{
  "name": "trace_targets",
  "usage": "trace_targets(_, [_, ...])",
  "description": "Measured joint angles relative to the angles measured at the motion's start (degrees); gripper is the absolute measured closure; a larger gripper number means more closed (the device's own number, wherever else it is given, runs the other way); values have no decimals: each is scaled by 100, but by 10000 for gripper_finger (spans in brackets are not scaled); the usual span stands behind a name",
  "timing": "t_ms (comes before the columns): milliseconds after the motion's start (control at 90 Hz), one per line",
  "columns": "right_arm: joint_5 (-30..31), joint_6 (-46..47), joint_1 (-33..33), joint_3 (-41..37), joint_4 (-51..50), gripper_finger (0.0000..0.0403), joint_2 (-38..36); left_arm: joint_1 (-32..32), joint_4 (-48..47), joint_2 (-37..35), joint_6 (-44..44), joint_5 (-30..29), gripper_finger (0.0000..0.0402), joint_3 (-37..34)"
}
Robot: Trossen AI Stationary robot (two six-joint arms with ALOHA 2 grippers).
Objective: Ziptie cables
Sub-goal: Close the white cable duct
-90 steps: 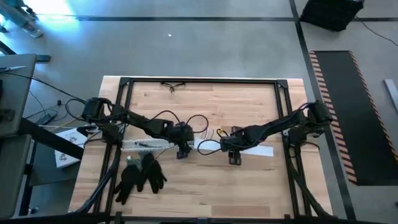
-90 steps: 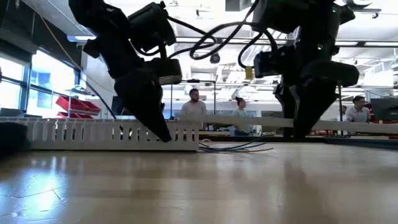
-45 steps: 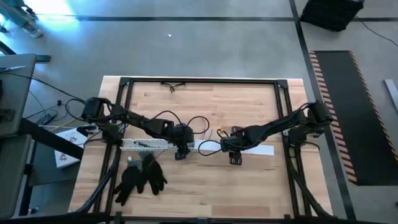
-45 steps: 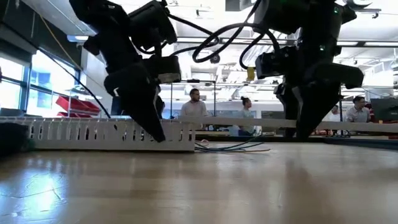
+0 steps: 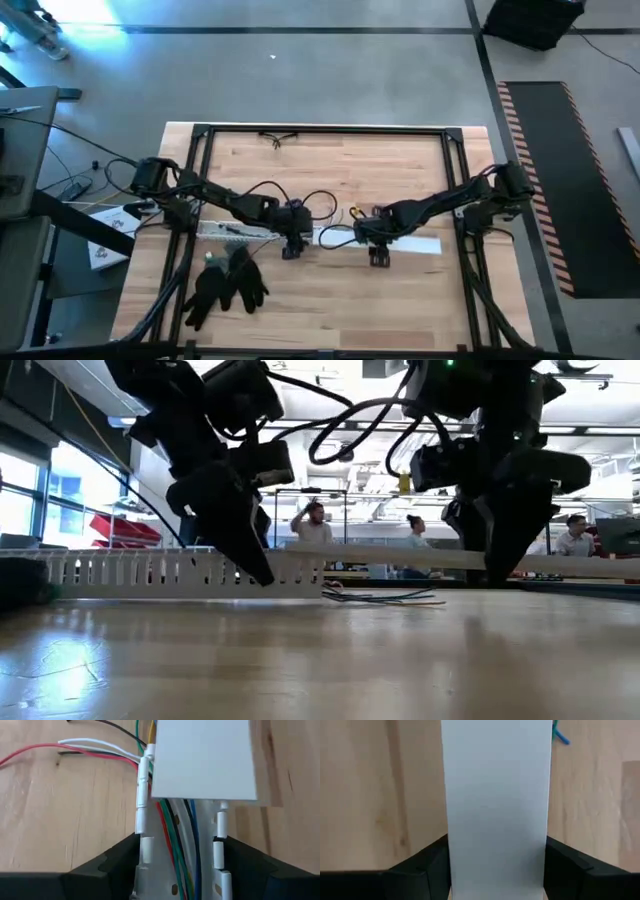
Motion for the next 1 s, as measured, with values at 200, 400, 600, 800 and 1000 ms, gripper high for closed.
trace_targets(200, [432, -261, 140, 430, -360, 180, -41, -18, -47, 0, 8, 29, 181, 2])
trace_targets(400, [510, -116, 52, 553, -519, 180, 23, -16, -43, 0, 9, 28, 181, 0])
trace_targets(600, [234, -113, -24, 555, -586, 180, 407, -16, -41, 0, 11, 14, 181, 1])
trace_targets(800, [230, -90, -26, 551, -720, 180, 570, -22, -8, 0, 177, 8, 176, 2])
trace_targets(1000, [232, -68, -26, 551, -768, 180, 571, -27, 10, 0, 214, -109, 170, 2])
